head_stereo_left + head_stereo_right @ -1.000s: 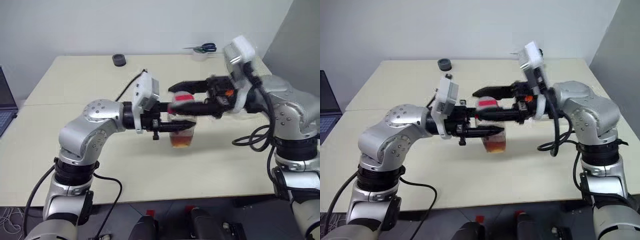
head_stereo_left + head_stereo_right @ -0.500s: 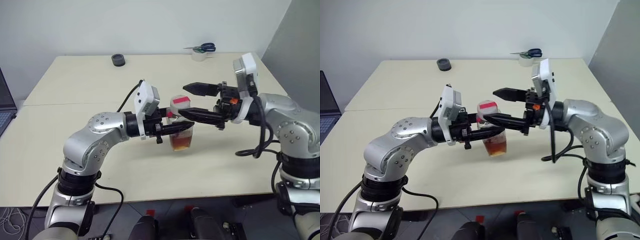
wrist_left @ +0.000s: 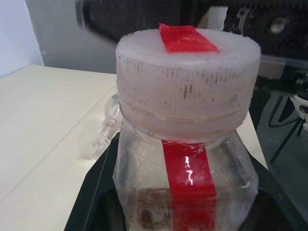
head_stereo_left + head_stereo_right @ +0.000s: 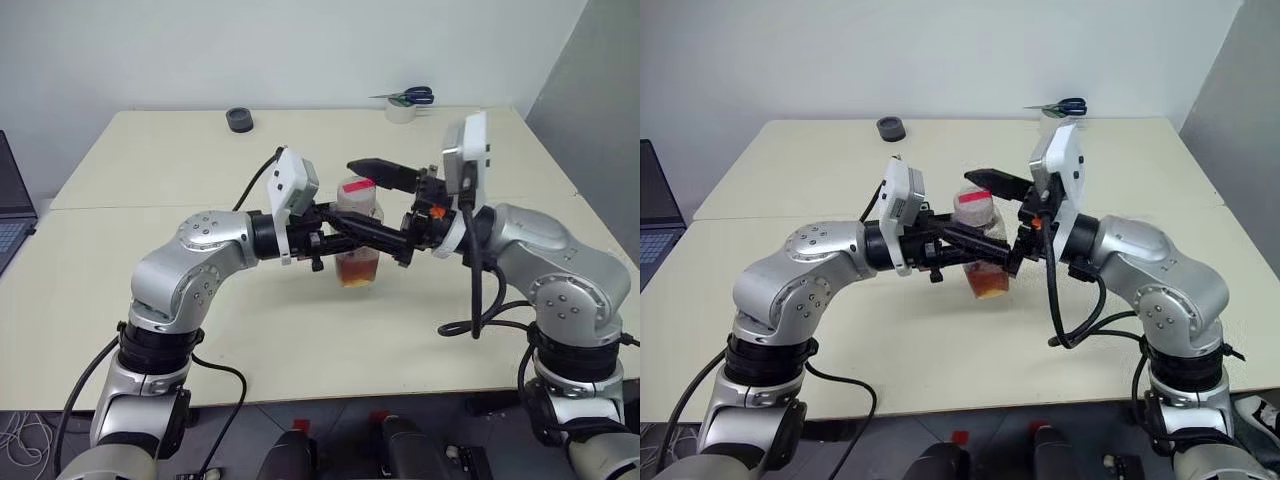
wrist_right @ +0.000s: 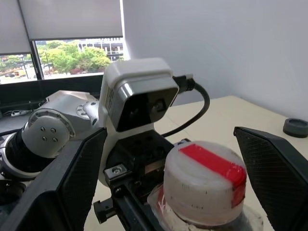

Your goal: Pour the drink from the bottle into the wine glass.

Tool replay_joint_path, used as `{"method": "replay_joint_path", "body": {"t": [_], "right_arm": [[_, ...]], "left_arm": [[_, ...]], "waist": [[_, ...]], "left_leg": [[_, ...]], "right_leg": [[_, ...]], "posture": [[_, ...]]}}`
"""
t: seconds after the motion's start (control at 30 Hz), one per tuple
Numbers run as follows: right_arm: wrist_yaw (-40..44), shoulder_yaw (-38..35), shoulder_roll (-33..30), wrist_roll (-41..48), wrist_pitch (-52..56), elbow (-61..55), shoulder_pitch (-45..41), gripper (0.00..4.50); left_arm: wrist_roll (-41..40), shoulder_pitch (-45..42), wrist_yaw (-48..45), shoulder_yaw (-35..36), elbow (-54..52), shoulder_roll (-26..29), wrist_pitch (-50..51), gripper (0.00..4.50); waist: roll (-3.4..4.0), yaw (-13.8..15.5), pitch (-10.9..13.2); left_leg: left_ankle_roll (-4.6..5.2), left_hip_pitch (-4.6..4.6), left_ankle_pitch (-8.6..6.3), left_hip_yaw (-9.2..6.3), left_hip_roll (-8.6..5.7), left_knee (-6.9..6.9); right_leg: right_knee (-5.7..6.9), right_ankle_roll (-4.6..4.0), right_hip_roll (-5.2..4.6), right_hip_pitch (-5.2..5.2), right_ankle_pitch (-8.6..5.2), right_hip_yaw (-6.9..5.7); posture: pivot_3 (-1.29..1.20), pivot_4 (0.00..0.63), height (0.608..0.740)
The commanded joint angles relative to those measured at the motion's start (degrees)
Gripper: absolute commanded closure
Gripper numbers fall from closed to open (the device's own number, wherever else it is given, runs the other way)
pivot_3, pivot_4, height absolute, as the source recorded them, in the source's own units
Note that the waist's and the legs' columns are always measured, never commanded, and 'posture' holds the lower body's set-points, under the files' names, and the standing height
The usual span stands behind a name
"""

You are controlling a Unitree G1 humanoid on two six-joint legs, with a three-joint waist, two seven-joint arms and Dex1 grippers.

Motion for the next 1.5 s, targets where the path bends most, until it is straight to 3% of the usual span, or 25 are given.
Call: {"method": "replay_joint_path", "body": {"t": [0.03, 0.27, 0.53, 0.8, 1.0, 1.03, 1.2, 1.5], "right_arm": [[0.12, 0.15, 0.07, -1.80, -3.16, 1.16, -1.12, 0.38], [0.06, 0.14, 0.05, -1.41, -3.81, 1.38, -0.84, 2.65], [-0.28, -0.20, 0.36, -0.12, -3.01, 1.54, -0.85, 2.67], [24.65, 5.85, -6.70, 0.45, -4.15, 13.76, -9.99, 2.67], [32.98, 9.05, -5.99, -4.84, -9.69, 23.88, -14.24, 2.67], [33.72, 8.52, -6.54, -4.82, -9.61, 24.57, -14.27, 1.90], [30.73, 4.37, -10.24, -3.80, -7.12, 20.06, -10.88, 0.19], [14.52, -3.47, -10.57, 3.62, 0.99, 3.63, -1.93, 0.04]], "left_arm": [[0.10, -1.86, -0.31, 1.35, -0.67, 0.47, -1.89, 2.64], [-0.28, -1.65, -0.17, 1.55, -1.03, 1.03, -1.87, 2.64], [-2.17, 0.03, 0.13, 1.08, -3.84, 0.56, -0.49, 2.64], [-10.24, 2.86, -6.61, 1.21, -13.44, 5.24, 2.92, 2.64], [-10.79, 2.97, -7.80, 2.14, -13.08, 7.43, 3.09, 2.64], [-10.79, 3.38, -7.48, 2.57, -13.42, 7.86, 3.14, 2.64], [-9.17, 4.40, -5.95, 3.89, -12.66, 8.79, 2.08, 2.64], [-3.17, 5.49, -4.51, 2.73, -5.02, 8.39, -2.70, 2.64]], "waist": [[0.00, 0.00, 0.00], [0.00, -0.01, 0.00], [0.00, -0.01, 0.00], [0.02, -0.12, 0.01], [0.02, -0.12, 0.02], [0.02, -0.10, 0.02], [0.02, 0.14, 0.02], [0.02, -0.01, 0.02]], "left_leg": [[0.00, 0.01, 0.00, 0.00, 0.00, 0.00], [0.00, 0.00, 0.00, 0.00, 0.00, 0.00], [0.00, 0.00, 0.00, 0.00, 0.01, 0.00], [0.05, 0.03, -0.03, 0.00, 0.02, 0.00], [0.30, 0.28, -0.17, -0.05, 0.05, 0.00], [0.29, 0.28, -0.17, -0.04, 0.04, 0.01], [0.16, 0.23, -0.11, -0.11, 0.03, 0.03], [0.17, 0.26, -0.11, -0.10, 0.05, 0.01]], "right_leg": [[0.01, 0.00, 0.00, 0.00, 0.00, -0.01], [0.00, 0.00, 0.00, 0.00, 0.00, 0.00], [0.00, 0.00, 0.00, 0.00, 0.00, 0.00], [-0.01, 0.00, 0.08, 0.04, 0.00, -0.01], [-0.11, 0.00, 0.22, 0.40, 0.00, -0.06], [-0.11, 0.00, 0.22, 0.40, 0.00, -0.06], [-0.18, 0.00, 0.04, 0.40, 0.00, -0.06], [-0.13, 0.00, 0.01, 0.40, -0.01, -0.04]], "posture": [[0.00, 0.150, 0.740], [0.00, 0.150, 0.740], [0.00, 0.150, 0.740], [0.00, 0.150, 0.740], [0.00, 0.150, 0.740], [0.00, 0.150, 0.740], [0.00, 0.150, 0.740], [0.00, 0.150, 0.740]]}}
